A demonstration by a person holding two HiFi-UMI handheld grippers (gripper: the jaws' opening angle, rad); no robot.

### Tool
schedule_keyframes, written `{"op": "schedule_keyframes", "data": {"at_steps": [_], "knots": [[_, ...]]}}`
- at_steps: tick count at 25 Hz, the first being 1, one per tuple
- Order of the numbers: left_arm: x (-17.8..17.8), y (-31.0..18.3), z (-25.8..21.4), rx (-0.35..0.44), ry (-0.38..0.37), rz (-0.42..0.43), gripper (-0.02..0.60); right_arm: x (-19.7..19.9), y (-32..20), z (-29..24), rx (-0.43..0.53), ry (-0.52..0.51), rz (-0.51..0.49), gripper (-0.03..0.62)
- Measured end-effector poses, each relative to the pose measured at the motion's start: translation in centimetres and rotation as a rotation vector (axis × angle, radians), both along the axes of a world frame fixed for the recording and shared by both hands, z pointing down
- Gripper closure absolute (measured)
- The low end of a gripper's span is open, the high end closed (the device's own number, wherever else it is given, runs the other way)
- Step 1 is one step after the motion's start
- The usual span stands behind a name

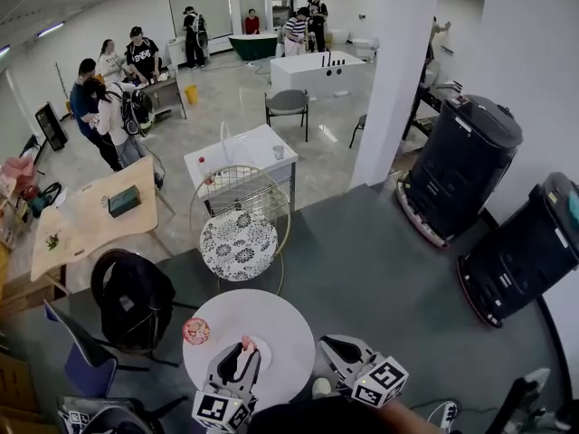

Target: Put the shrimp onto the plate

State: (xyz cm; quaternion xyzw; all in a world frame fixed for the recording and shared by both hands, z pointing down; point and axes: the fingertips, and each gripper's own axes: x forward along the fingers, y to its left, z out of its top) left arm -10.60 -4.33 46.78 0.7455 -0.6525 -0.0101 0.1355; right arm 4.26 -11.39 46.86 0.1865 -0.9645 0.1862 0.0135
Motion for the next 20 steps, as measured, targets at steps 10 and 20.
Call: {"op": "schedule_keyframes", "data": {"at_steps": [10, 20], "knots": [[-1.5, -1.7, 3.8, -0.038, 0.031, 0.057, 0.434, -0.6, 0.3, 0.4, 0.020, 0.063, 0.034, 0.576], [-3.2, -2.0, 9.7, -0.145, 0.024, 0.103, 0.434, -0.4, 0.8, 1.4, -0.001, 0.132, 0.079, 0.576]]}}
